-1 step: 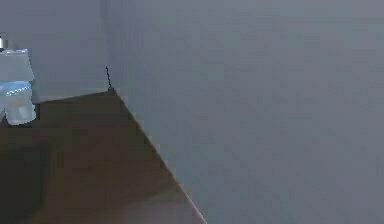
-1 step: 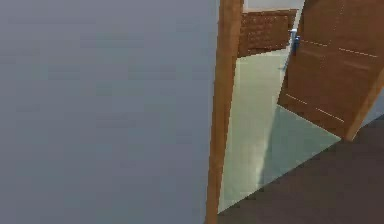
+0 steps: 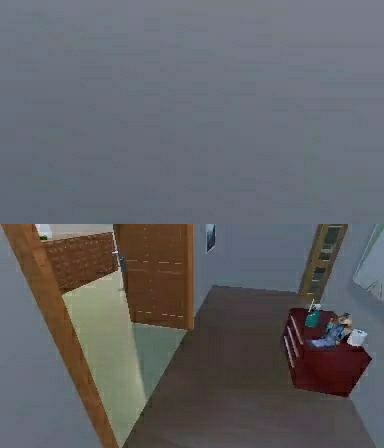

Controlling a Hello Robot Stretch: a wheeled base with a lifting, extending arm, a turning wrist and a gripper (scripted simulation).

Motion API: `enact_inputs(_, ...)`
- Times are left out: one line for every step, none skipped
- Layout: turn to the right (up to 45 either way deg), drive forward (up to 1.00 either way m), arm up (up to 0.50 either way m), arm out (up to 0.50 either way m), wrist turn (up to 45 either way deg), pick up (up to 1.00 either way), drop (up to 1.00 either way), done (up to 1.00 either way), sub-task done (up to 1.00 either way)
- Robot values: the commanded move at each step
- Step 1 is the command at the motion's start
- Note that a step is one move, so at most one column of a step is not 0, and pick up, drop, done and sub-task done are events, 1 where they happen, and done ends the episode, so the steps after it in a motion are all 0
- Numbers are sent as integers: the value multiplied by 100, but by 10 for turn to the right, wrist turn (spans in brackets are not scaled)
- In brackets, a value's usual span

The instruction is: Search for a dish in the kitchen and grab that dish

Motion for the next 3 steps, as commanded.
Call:
enact_inputs(450,0,0,0,0,0,0,0,0)
enact_inputs(450,0,0,0,0,0,0,0,0)
enact_inputs(150,0,0,0,0,0,0,0,0)
